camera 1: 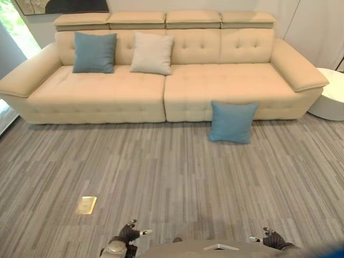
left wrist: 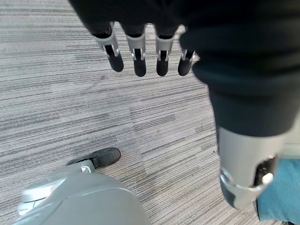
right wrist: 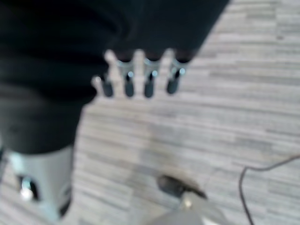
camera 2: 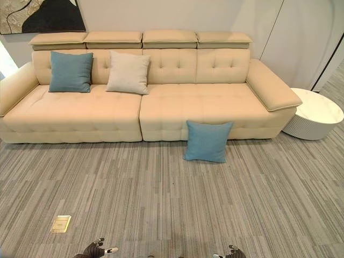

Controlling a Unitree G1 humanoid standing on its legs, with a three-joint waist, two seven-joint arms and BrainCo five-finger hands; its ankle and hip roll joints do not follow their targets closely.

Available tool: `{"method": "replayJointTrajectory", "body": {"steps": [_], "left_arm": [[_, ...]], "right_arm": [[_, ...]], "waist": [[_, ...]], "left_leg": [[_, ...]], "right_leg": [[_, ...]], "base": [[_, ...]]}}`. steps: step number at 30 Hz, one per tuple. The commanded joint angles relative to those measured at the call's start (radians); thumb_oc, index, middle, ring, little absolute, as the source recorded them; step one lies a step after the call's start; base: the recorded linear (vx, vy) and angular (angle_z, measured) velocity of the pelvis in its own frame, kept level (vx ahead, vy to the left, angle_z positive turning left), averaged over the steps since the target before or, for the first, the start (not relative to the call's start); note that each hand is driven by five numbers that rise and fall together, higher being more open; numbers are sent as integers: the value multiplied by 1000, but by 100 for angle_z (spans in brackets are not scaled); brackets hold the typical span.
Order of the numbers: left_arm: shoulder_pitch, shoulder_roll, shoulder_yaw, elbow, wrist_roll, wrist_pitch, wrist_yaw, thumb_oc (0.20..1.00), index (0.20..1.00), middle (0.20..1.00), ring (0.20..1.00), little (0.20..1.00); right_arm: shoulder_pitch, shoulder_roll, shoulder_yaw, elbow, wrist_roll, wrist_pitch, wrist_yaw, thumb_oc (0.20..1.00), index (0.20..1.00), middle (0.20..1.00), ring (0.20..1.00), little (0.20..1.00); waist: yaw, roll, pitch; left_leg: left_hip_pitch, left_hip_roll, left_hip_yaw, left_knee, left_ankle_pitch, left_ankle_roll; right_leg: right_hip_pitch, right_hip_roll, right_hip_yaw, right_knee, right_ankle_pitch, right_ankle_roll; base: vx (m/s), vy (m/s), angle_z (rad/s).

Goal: Pick up all the scattered cushions and arrange them neatly on the sofa.

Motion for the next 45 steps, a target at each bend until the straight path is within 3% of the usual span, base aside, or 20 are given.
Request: {"method": "replayJointTrajectory", "body": {"steps": [1,20,23,24,25,26,27,30,33,35,37,38,39,41,42,43,45], "left_arm": [[-75,-16,-2,41,3,-11,-9,1000,1000,1000,1000,1000],[-101,-15,-12,35,2,-8,3,1000,1000,1000,1000,1000],[-123,-11,-27,27,8,-6,9,1000,1000,1000,1000,1000],[-127,-11,-31,25,9,-6,9,1000,1000,1000,1000,1000],[-131,-11,-38,23,16,-7,8,1000,1000,1000,1000,1000],[-131,-11,-38,23,16,-7,8,1000,1000,1000,1000,1000],[-132,-8,-40,12,14,-5,3,1000,1000,1000,1000,1000],[-135,-11,-42,18,23,-4,-3,1000,1000,1000,1000,1000],[-142,-21,-54,17,20,-6,-9,1000,1000,1000,1000,1000],[-158,-28,-65,10,15,-4,-7,1000,1000,1000,1000,1000],[-157,-30,-67,11,9,-5,-4,1000,1000,1000,1000,1000],[-152,-35,-67,18,3,-4,-2,1000,1000,1000,1000,1000],[-146,-40,-65,23,3,-4,-2,1000,1000,1000,1000,1000],[-146,-40,-65,23,4,-5,-2,1000,1000,1000,1000,1000],[-138,-44,-60,30,7,-3,-4,1000,1000,1000,1000,1000],[-136,-41,-58,32,10,-3,-1,1000,1000,1000,1000,1000],[-128,-43,-44,46,5,-3,-7,1000,1000,1000,1000,1000]], "right_arm": [[-28,1,19,11,-5,0,2,1000,1000,1000,1000,1000],[-54,0,21,23,-14,16,0,1000,1000,1000,1000,1000],[-86,-1,35,22,-22,23,2,1000,1000,1000,1000,1000],[-94,-1,39,22,-25,24,0,1000,1000,1000,1000,1000],[-102,-4,44,20,-32,24,-2,1000,1000,1000,1000,1000],[-102,-4,44,20,-32,24,-2,1000,1000,1000,1000,1000],[-101,-4,42,21,-41,29,2,1000,1000,1000,1000,1000],[-94,1,38,38,-32,26,7,1000,1000,1000,1000,1000],[-95,-2,31,37,-6,19,6,1000,1000,1000,1000,1000],[-109,-7,31,34,15,16,-1,1000,1000,1000,1000,1000],[-110,-9,33,35,19,17,-1,1000,1000,1000,1000,1000],[-113,-13,39,39,11,19,-5,1000,1000,1000,1000,1000],[-112,-15,41,41,6,18,-7,1000,1000,1000,1000,1000],[-112,-15,41,41,6,18,-7,1000,1000,1000,1000,1000],[-117,-20,45,39,-1,18,-11,1000,1000,1000,1000,1000],[-122,-23,44,40,-4,19,-17,1000,1000,1000,1000,1000],[-129,-23,44,41,-10,20,-15,1000,1000,1000,1000,1000]], "waist": [[13,-31,23],[17,-30,38],[20,-23,64],[22,-22,69],[33,-22,75],[33,-22,75],[47,-26,81],[38,-37,71],[34,-55,88],[44,-61,127],[48,-61,135],[50,-63,127],[50,-66,121],[50,-68,122],[48,-67,113],[49,-64,108],[57,-60,92]], "left_leg": [[27,-48,-61,9,-152,27],[10,-54,-46,9,-155,45],[-15,-45,-25,9,-150,56],[-20,-43,-17,9,-150,58],[-21,-36,6,9,-152,55],[-21,-36,6,9,-152,55],[-13,-24,41,9,-156,41],[19,-23,46,10,-161,33],[-57,-14,65,229,-210,9],[-209,12,54,532,-164,-19],[-247,-3,28,570,-155,-17],[-280,-55,-22,517,-185,-7],[-270,-76,-34,449,-204,0],[-264,-79,-34,439,-200,0],[-252,-100,-46,289,-150,-1],[-256,-111,-60,218,-113,-6],[-232,-112,-82,139,-101,-3]], "right_leg": [[18,-23,-24,9,-87,65],[-12,-23,2,9,-69,74],[-85,-15,5,90,-67,75],[-103,-14,-4,113,-74,78],[-125,-18,-58,150,-94,78],[-125,-18,-58,150,-94,78],[-122,-43,-215,168,-126,73],[-83,-22,-162,127,-135,51],[-43,-15,-133,99,-136,24],[-5,6,-127,58,-132,-13],[1,9,-121,45,-128,-20],[7,7,-119,18,-120,-11],[11,2,-122,10,-121,-1],[14,0,-122,10,-122,-1],[15,2,-124,9,-127,7],[13,8,-126,9,-129,10],[23,16,-108,9,-143,19]], "base": [[0,0,0],[1,11,-3],[-52,14,-27],[-44,-34,-55],[0,-34,-124],[77,-194,-139],[67,-164,-102],[233,-331,-32],[90,-232,7],[27,-269,-1],[84,-111,-10],[200,-50,-14],[174,-7,-11],[111,10,-7],[205,29,-27],[281,46,-21],[224,66,8]]}}
